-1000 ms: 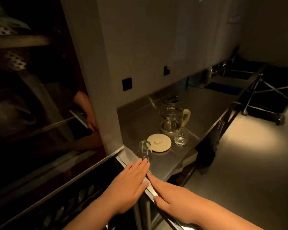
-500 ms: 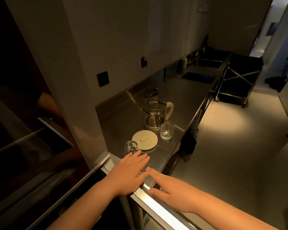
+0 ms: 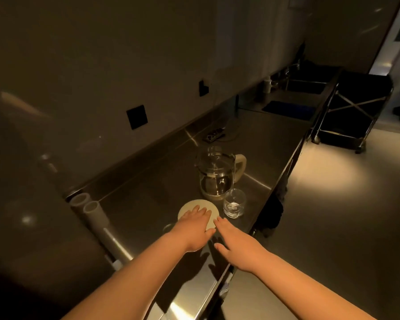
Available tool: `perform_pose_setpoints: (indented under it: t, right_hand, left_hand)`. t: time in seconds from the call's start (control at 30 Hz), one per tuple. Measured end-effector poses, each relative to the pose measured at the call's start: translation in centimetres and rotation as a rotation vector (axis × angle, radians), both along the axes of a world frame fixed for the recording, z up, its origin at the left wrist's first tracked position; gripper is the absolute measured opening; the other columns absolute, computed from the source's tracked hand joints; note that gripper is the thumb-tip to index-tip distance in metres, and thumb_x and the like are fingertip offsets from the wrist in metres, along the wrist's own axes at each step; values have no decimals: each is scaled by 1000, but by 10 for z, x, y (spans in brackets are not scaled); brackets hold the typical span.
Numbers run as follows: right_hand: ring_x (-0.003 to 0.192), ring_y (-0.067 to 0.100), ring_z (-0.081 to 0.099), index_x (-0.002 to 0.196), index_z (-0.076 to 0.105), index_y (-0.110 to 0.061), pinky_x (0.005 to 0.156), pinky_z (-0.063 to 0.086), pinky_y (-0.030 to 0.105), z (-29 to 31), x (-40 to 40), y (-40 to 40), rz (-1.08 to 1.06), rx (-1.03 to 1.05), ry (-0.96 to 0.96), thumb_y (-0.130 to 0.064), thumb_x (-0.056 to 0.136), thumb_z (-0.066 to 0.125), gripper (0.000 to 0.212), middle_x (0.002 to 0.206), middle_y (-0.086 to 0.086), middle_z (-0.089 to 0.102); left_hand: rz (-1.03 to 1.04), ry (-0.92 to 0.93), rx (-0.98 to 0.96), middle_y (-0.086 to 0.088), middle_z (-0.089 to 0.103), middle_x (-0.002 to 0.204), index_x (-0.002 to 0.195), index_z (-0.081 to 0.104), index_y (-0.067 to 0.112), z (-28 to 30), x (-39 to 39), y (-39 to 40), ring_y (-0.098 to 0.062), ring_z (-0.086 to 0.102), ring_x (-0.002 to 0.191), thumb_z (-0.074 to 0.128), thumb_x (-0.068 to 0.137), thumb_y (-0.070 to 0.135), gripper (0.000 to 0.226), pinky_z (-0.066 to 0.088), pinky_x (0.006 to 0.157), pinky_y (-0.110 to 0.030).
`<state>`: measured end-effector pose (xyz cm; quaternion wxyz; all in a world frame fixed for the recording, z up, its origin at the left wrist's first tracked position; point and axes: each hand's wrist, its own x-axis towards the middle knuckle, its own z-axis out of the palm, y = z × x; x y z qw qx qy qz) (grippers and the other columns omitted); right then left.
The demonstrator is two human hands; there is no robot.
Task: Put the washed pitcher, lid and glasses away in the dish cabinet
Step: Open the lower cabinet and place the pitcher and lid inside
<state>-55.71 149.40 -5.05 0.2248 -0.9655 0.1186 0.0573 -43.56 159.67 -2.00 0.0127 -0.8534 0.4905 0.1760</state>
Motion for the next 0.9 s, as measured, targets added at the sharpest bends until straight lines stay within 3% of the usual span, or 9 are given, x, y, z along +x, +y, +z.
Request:
perform_pose_setpoints:
  t: [0.37, 0.6, 0.73, 0.9]
  right_hand:
    - [144, 17, -2, 151, 5, -15, 117, 13, 36, 5, 94, -86, -124, -91, -46, -25, 98, 44, 66, 158, 4, -3]
    - [144, 20, -7, 151, 3, -15, 113, 3, 31, 5, 148, -105, -134, -208, -67, -22, 95, 49, 72, 158, 6, -6]
    - [144, 22, -10, 151, 1, -15, 111, -4, 30, -3, 161, -110, -142, -232, -90, -18, 95, 49, 74, 158, 6, -5]
    - [144, 25, -11, 150, 0, -15, 113, -6, 36, -13, 169, -107, -175, -288, -116, -15, 91, 54, 80, 158, 7, -1]
  left_hand:
    - [95, 32, 202, -9, 2, 160, 152, 8, 13, -72, 74, -67, -28, 2, 146, 34, 100, 31, 61, 11, 118, -41]
    - [152, 82, 261, -11, 1, 159, 152, 3, 15, -100, 86, -75, -31, 6, 145, 35, 97, 18, 63, 17, 116, -42]
    - [163, 73, 231, -12, 7, 158, 152, 6, 16, -109, 88, -76, -31, 19, 142, 42, 93, 10, 70, 27, 111, -42]
    - [138, 0, 203, -13, 29, 147, 148, 21, 12, -111, 92, -82, -31, 33, 133, 52, 90, 6, 66, 38, 101, -41]
